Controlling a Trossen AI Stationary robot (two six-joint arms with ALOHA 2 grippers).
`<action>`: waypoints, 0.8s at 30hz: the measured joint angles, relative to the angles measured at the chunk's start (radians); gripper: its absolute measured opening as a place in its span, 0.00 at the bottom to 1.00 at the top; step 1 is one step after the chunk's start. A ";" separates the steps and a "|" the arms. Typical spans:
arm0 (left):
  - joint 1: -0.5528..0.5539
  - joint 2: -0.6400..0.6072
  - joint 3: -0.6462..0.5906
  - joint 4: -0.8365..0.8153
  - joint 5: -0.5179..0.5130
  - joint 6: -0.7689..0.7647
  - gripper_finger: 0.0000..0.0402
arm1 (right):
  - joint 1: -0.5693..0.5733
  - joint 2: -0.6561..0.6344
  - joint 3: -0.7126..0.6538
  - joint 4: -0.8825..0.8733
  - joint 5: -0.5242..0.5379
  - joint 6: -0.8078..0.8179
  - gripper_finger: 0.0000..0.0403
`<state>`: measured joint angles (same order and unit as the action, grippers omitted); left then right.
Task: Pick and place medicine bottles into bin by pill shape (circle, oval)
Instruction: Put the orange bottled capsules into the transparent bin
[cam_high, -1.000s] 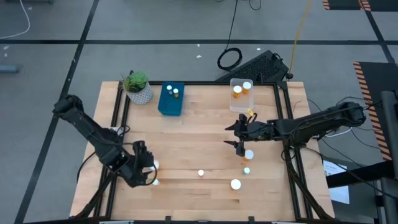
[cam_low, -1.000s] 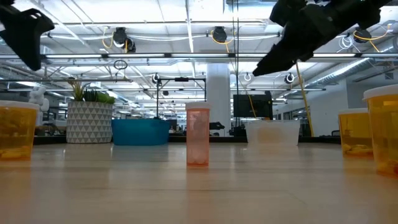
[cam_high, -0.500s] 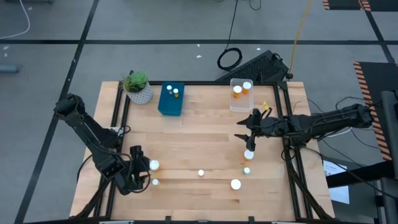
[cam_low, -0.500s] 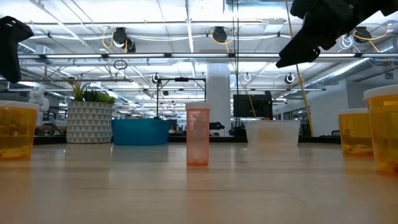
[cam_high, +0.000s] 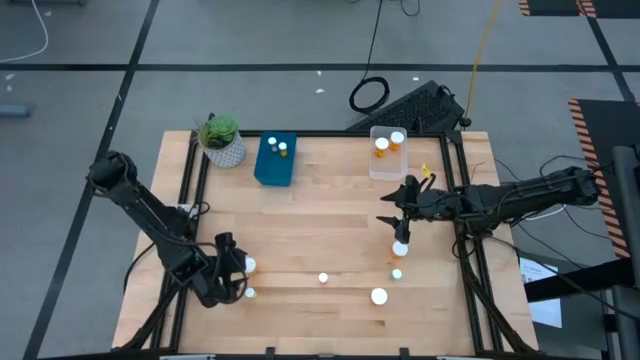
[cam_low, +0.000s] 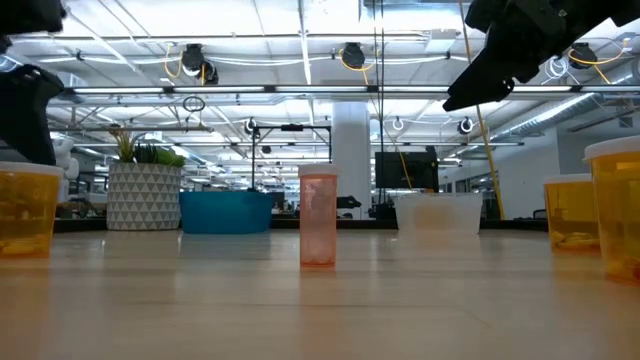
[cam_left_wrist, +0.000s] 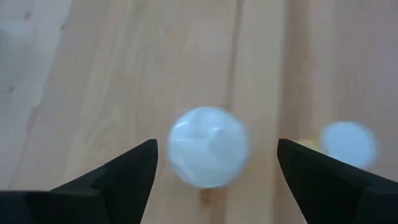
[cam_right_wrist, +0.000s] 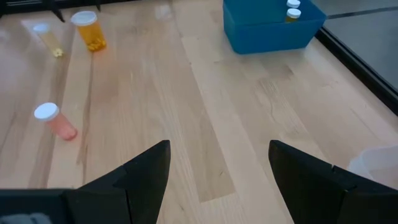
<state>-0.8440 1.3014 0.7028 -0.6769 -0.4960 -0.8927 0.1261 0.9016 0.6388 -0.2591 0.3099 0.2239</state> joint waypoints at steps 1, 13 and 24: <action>0.004 0.000 -0.008 0.000 0.000 -0.002 0.83 | 0.000 0.000 0.000 0.000 0.000 0.000 0.66; 0.047 0.000 -0.082 0.134 0.002 0.074 0.72 | 0.000 0.000 0.000 0.000 0.000 0.000 0.66; 0.098 -0.006 -0.074 0.132 0.008 0.171 0.52 | 0.000 0.034 0.001 0.057 0.001 0.000 0.66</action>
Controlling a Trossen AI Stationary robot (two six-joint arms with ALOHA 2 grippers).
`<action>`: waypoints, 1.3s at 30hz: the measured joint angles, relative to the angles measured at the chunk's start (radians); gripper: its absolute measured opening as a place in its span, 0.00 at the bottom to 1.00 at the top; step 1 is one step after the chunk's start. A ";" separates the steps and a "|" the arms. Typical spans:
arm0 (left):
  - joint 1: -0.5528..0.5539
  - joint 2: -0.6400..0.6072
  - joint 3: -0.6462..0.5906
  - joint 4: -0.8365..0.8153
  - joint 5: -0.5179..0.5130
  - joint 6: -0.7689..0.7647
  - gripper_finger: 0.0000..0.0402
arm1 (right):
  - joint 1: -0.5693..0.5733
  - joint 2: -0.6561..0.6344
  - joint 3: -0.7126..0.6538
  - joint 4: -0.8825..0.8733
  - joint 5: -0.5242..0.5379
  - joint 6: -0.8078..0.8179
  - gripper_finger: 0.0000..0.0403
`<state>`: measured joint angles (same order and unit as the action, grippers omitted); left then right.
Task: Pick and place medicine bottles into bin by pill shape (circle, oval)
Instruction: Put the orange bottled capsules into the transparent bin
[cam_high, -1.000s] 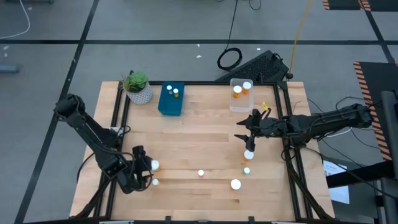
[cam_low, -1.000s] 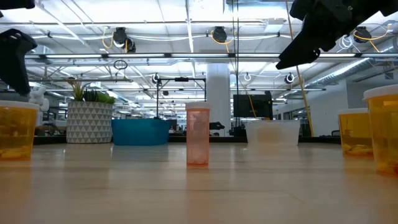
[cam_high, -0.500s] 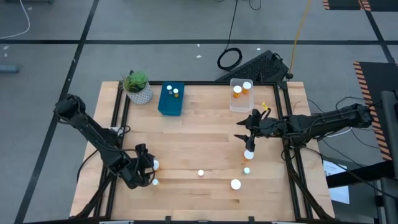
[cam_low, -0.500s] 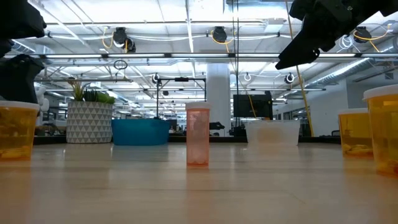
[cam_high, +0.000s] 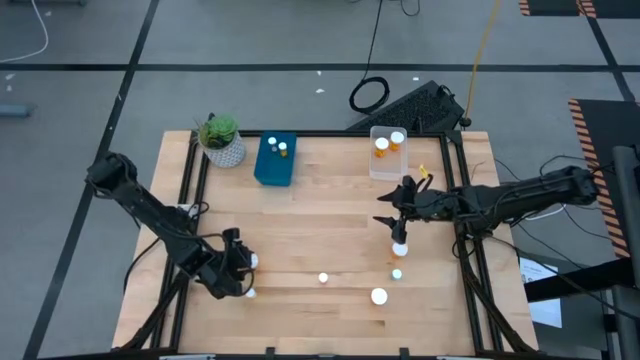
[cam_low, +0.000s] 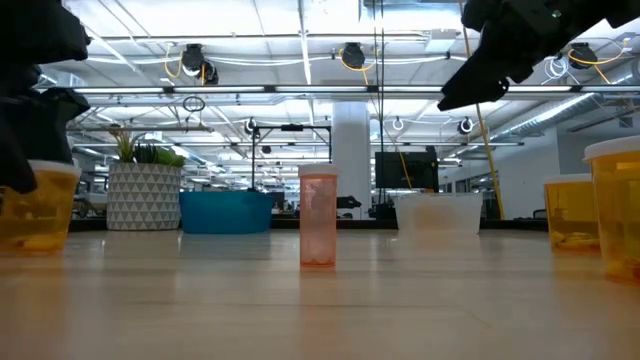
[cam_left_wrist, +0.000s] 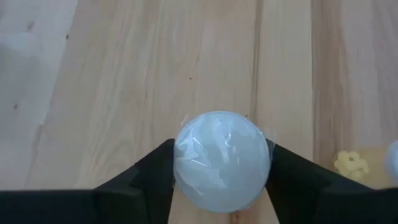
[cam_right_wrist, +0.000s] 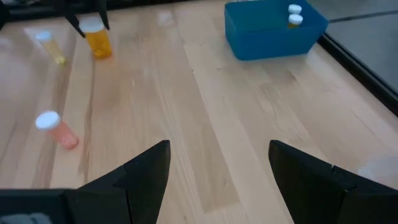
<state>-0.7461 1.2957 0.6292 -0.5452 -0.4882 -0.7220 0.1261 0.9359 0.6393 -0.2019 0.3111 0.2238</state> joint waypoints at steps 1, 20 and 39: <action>0.009 -0.008 0.003 0.000 0.000 0.018 0.51 | 0.000 0.010 0.000 0.016 0.000 -0.004 0.66; 0.416 -0.121 0.217 0.097 0.008 0.710 0.54 | -0.005 0.463 0.010 0.857 0.000 -0.079 0.66; 0.657 -0.115 0.246 0.312 0.299 0.977 0.55 | -0.044 0.807 0.340 0.780 -0.011 -0.203 0.78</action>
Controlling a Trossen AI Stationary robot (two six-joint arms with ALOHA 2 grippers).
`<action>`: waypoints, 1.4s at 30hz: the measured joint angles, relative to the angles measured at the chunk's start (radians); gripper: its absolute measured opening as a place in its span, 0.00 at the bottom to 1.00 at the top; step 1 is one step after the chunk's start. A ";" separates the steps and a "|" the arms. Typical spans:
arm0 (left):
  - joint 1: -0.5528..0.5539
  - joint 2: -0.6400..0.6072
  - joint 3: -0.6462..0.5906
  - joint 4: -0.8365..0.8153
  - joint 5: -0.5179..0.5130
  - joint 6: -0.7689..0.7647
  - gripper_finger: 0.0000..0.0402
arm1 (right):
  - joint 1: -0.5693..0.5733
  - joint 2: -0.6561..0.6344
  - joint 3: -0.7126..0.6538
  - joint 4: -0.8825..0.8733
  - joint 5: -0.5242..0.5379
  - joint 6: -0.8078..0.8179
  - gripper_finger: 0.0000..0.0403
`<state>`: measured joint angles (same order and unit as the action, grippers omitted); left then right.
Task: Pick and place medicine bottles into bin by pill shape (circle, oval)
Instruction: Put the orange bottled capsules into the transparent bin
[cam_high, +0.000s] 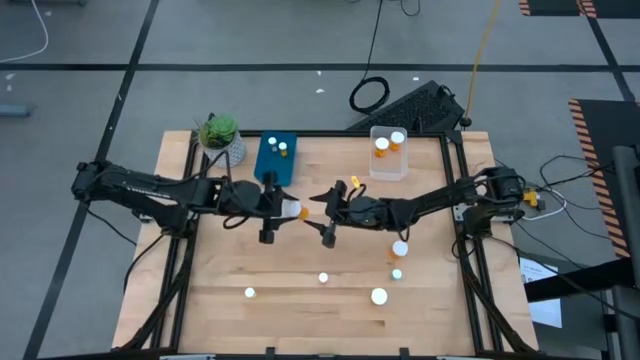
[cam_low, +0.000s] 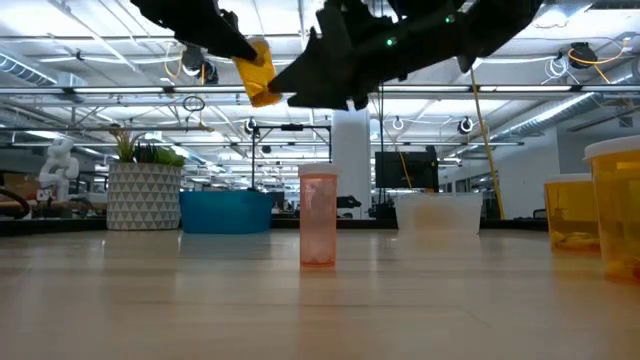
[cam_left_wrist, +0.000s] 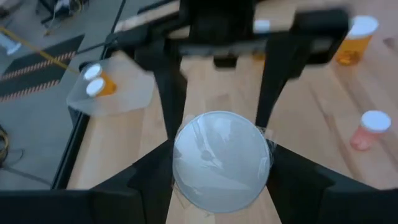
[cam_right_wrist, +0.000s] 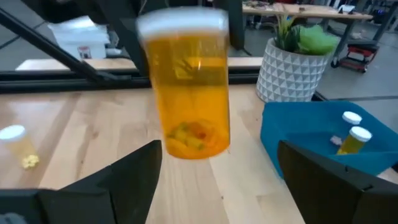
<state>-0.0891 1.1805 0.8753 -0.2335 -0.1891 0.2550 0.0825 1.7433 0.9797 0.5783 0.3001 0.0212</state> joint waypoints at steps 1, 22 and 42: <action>0.000 0.000 0.000 0.008 0.008 0.006 0.55 | -0.005 0.013 0.009 0.006 -0.018 0.000 0.78; 0.001 0.014 0.000 0.024 0.016 0.013 0.56 | -0.019 0.056 0.013 0.107 -0.089 -0.018 0.64; 0.001 0.035 0.000 0.084 0.007 0.035 0.56 | -0.023 0.045 0.012 0.079 -0.121 -0.039 0.45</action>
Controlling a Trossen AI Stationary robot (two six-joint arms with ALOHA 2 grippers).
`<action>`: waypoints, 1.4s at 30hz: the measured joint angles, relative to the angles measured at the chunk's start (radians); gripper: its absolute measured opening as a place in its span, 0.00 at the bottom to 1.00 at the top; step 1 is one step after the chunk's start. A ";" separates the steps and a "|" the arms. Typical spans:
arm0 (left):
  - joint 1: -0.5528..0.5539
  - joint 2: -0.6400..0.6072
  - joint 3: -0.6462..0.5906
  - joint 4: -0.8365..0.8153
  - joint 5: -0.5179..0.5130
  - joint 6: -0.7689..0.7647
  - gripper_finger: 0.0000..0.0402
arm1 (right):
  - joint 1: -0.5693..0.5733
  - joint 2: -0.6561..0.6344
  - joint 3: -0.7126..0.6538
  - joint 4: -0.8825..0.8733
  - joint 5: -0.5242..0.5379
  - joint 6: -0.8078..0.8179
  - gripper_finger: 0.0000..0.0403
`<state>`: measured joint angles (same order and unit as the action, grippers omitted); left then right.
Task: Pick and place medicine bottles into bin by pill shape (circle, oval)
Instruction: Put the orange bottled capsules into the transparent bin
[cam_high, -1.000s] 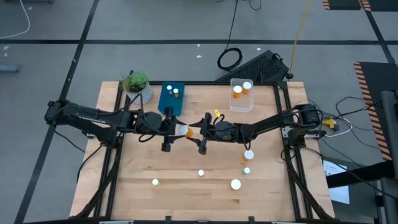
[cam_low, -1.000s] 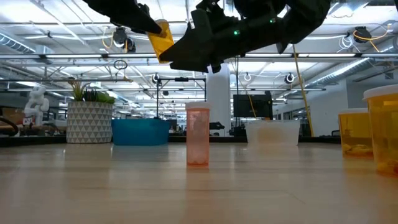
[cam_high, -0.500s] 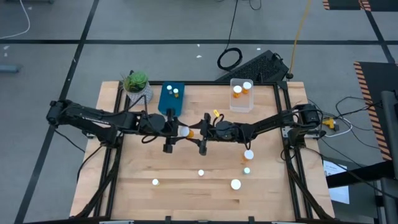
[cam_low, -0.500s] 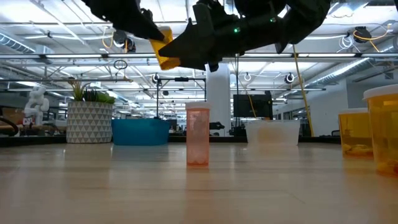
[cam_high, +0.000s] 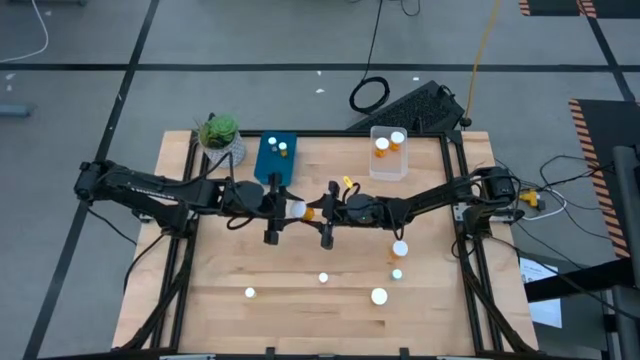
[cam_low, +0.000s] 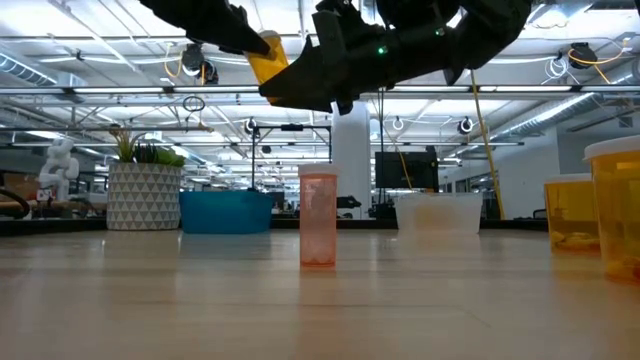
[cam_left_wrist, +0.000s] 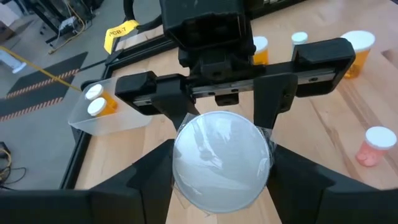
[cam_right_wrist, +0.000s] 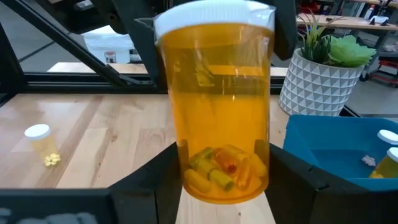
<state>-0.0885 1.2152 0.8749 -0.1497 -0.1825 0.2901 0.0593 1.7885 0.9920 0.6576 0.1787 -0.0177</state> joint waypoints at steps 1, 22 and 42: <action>-0.001 0.000 0.000 0.000 0.000 0.000 0.56 | 0.000 0.000 0.000 0.000 0.000 -0.002 0.45; -0.066 -0.128 0.000 -0.163 -0.220 -0.083 0.90 | -0.001 -0.022 -0.005 -0.026 0.000 -0.001 0.46; 0.079 -0.023 -0.341 0.685 0.102 -0.182 0.81 | -0.034 -0.097 -0.194 0.278 0.000 -0.026 0.45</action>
<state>-0.0100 1.1921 0.5337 0.5352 -0.0805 0.1085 0.0254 1.6917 0.7983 0.9354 0.1783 -0.0435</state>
